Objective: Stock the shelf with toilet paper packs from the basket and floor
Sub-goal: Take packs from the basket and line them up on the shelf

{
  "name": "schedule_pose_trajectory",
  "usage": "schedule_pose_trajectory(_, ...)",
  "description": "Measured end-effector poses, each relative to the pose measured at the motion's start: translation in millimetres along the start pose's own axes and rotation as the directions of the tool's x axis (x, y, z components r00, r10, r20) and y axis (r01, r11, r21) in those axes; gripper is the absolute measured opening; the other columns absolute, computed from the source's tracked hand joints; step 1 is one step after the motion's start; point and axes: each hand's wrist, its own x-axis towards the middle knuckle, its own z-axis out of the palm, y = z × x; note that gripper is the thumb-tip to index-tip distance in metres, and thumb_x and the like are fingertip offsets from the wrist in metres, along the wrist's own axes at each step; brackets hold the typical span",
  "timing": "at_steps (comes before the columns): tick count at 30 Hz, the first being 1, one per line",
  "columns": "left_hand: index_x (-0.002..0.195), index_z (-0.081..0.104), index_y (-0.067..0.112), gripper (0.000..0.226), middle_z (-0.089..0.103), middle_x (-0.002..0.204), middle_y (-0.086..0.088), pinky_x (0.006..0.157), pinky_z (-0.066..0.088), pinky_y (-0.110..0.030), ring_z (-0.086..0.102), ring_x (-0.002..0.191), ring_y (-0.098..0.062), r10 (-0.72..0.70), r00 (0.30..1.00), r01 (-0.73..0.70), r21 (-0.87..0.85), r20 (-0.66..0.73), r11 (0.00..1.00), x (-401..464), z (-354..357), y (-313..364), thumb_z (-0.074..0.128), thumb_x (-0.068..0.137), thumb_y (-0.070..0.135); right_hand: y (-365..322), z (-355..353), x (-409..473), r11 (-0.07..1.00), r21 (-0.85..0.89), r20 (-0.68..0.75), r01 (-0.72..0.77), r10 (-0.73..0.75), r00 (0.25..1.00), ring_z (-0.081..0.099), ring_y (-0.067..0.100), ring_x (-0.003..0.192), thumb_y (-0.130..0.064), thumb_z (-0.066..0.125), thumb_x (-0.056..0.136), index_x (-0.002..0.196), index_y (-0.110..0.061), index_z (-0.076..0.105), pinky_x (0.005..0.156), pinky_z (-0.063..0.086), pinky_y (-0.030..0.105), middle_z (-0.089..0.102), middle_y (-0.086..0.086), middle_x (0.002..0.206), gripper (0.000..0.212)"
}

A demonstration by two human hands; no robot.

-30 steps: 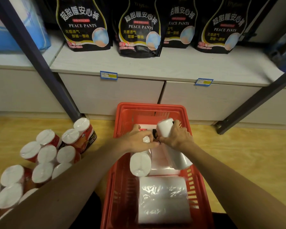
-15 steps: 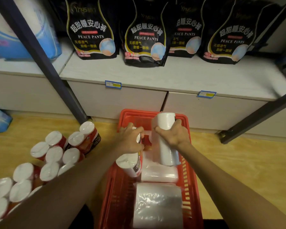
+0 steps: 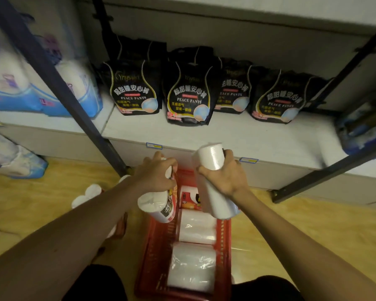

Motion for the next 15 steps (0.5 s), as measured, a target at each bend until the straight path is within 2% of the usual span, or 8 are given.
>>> schedule_pose_trajectory(6,0.101,0.052,0.038,0.03,0.034,0.125,0.0,0.082,0.034,-0.036,0.037,0.117,-0.031,-0.034,0.994,0.03,0.043,0.108,0.999,-39,-102,37,0.067,0.077,0.032,-75,-75,-27,0.997,0.01,0.009,0.07,-0.07,0.997,0.056,0.03,0.092,-0.064,0.069,0.066,0.117,-0.021,0.04,0.077,0.049,0.039,0.057,0.009,0.106,0.073)
schedule_pose_trajectory(11,0.107,0.052,0.044,0.033,0.03,0.129,-0.002,0.096,0.039,-0.043,0.034,0.121,-0.033,-0.044,0.988,0.025,0.129,0.15,0.991,-66,-205,66,0.064,0.079,0.029,-148,-142,-51,0.986,0.057,-0.022,0.156,-0.155,0.988,0.056,0.028,0.096,-0.065,0.07,0.066,0.121,-0.021,0.04,0.078,0.048,0.037,0.056,0.008,0.11,0.077)
schedule_pose_trajectory(15,0.115,0.054,0.042,0.037,0.028,0.113,0.001,0.098,0.039,-0.043,0.032,0.123,-0.033,-0.034,0.985,0.013,0.122,0.171,0.992,-86,-276,92,0.066,0.082,0.031,-204,-194,-70,0.979,0.075,-0.043,0.191,-0.189,0.981,0.058,0.029,0.102,-0.072,0.067,0.063,0.122,-0.021,0.039,0.078,0.048,0.035,0.057,0.008,0.115,0.083)
